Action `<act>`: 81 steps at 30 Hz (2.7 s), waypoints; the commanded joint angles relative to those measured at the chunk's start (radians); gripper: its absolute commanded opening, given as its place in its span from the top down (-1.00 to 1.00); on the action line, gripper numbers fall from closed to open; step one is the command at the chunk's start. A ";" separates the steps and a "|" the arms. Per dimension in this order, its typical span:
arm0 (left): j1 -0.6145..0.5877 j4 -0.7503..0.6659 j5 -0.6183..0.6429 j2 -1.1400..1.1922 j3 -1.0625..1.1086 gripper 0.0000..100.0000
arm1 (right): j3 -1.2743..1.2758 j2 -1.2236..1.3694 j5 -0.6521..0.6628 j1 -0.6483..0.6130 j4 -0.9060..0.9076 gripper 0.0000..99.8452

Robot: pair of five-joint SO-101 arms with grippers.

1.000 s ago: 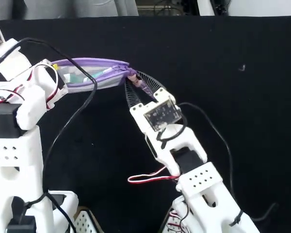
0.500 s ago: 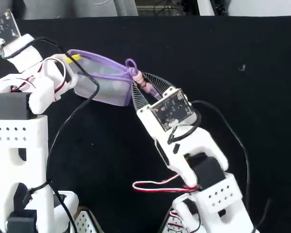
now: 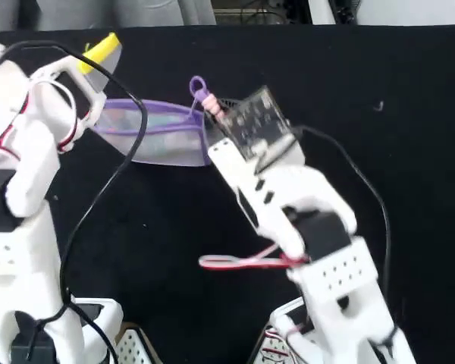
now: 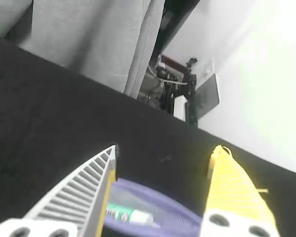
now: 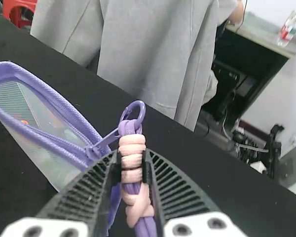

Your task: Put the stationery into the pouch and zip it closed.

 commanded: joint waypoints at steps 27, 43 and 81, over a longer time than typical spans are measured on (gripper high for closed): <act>0.039 0.034 -0.011 -0.267 0.549 0.41 | -1.130 0.487 0.000 -0.199 0.671 0.98; -0.147 -0.273 -0.008 -0.476 0.914 0.41 | -1.066 0.481 0.141 -0.107 1.059 0.98; -0.941 -0.319 0.021 0.256 0.418 0.41 | 0.074 0.504 0.133 -0.667 0.442 0.98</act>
